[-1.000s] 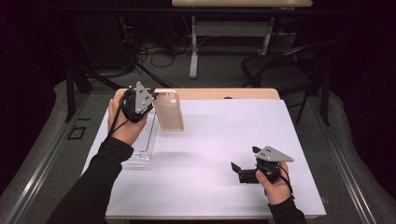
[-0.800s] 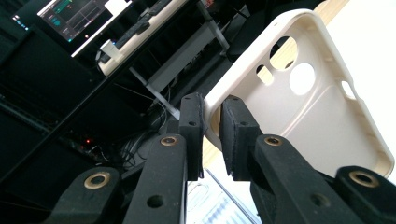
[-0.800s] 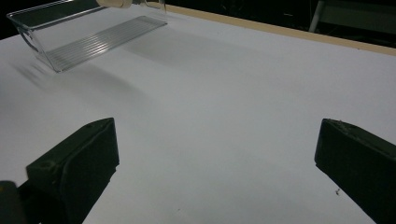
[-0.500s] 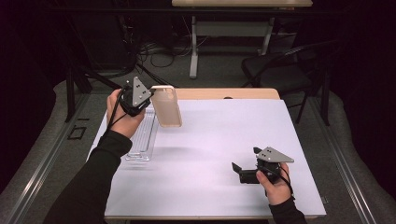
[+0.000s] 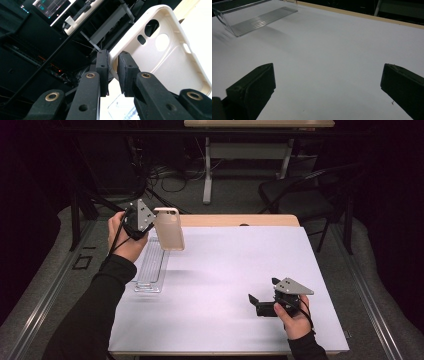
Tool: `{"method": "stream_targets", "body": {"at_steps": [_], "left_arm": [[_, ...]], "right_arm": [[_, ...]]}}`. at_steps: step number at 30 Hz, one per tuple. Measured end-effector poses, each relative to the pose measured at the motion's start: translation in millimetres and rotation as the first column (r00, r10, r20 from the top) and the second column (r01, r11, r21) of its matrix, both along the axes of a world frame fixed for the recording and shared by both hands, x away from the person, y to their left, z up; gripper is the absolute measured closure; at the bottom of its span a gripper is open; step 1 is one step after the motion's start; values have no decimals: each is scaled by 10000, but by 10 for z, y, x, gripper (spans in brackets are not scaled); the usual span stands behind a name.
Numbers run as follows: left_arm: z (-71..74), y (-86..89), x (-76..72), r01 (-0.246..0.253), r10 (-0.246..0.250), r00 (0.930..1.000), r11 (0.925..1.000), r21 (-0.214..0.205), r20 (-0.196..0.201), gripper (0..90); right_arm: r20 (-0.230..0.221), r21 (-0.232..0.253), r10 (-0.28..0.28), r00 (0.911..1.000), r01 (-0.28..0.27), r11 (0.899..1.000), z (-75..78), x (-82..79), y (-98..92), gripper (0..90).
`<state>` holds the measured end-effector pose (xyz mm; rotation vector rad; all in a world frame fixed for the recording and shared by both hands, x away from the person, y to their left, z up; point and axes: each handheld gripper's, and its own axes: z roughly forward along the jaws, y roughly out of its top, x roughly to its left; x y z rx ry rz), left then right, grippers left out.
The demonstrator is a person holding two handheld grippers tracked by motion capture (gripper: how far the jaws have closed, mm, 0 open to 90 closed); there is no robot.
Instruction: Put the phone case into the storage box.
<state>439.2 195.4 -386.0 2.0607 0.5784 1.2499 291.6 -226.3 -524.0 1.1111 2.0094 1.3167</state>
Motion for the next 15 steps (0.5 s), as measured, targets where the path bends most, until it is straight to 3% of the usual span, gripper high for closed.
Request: {"method": "stream_targets", "body": {"at_steps": [15], "left_arm": [[-14,120,204,-35,32,9996,9999,118,295,800]], "right_arm": [[143,-154,-294,9995,296,9994,-25,-3,-20,0]]}}
